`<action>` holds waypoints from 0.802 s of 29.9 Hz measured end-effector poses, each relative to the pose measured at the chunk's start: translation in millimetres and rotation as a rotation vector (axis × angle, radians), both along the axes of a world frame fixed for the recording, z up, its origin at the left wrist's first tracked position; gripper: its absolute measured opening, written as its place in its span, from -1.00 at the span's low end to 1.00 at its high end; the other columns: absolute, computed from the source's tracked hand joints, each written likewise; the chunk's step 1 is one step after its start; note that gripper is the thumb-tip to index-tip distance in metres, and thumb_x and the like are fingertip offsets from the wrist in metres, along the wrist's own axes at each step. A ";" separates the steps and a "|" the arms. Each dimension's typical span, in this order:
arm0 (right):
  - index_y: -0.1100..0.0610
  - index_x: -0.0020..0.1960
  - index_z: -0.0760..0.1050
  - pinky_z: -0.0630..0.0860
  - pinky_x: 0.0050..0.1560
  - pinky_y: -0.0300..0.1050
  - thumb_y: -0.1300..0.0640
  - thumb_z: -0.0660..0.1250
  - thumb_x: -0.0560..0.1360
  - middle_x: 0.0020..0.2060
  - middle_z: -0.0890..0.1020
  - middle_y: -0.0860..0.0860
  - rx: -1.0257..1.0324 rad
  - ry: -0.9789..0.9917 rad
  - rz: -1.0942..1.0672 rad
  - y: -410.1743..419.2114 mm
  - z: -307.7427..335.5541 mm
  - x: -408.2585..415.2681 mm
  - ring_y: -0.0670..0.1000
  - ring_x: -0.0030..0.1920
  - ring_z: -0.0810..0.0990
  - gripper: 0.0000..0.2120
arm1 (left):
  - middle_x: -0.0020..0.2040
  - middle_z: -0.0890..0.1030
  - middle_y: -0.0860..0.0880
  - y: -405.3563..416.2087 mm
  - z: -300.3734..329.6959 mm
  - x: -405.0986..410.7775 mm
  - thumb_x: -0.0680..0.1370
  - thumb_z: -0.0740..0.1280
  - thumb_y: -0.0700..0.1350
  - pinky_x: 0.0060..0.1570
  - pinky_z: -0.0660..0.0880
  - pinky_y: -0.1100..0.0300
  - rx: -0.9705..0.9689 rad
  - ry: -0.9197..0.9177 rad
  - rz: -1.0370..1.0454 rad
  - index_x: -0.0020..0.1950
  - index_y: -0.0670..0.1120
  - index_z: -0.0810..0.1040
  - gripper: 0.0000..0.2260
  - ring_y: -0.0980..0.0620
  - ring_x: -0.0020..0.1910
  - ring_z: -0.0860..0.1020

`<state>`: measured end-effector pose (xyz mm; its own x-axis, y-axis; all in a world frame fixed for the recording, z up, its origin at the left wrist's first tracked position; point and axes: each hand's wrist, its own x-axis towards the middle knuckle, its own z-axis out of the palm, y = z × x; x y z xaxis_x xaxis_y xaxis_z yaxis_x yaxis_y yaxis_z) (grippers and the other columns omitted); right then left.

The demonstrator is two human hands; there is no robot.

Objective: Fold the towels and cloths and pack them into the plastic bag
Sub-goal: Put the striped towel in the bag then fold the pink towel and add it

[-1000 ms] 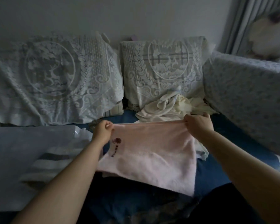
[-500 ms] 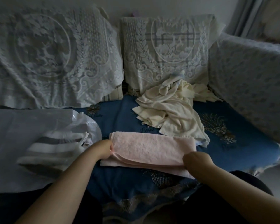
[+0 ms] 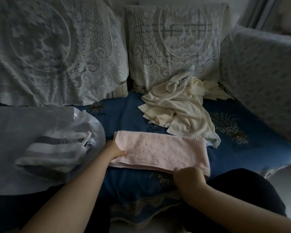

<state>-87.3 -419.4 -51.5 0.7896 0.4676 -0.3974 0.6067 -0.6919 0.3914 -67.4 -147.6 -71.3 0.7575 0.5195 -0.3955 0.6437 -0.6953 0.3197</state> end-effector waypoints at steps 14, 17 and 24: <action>0.17 0.20 0.43 0.57 -0.14 -0.13 -0.07 0.10 0.61 -0.06 0.64 0.09 1.524 0.642 -0.852 -15.1 31.6 68.6 0.08 -0.08 0.63 -0.64 | 0.18 0.56 -0.14 -120.5 81.6 17.7 0.46 0.38 -0.25 -0.05 0.47 0.12 -0.607 -0.484 -0.139 0.32 -0.13 0.40 -0.56 -0.05 0.03 0.55; 0.17 -0.02 0.44 0.53 -0.07 0.01 -0.29 -0.02 0.56 -0.16 0.62 0.11 1.754 0.835 -1.164 -47.7 45.0 75.1 0.11 -0.10 0.61 -0.46 | 0.15 0.55 -0.06 -191.1 70.6 20.2 0.51 0.35 -0.07 -0.04 0.47 0.15 -0.529 -0.314 -0.379 0.35 -0.03 0.35 -0.57 -0.01 0.04 0.55; 0.33 0.13 0.44 0.46 -0.20 -0.04 0.15 0.30 0.49 -0.20 0.50 0.10 1.275 0.279 -1.039 -56.8 -1.3 88.0 0.11 -0.15 0.49 -0.70 | 0.23 0.53 -0.05 -180.0 11.6 17.9 0.51 0.36 0.00 0.15 0.46 0.04 -0.046 -0.653 -0.264 0.19 -0.05 0.53 -0.72 -0.06 0.19 0.50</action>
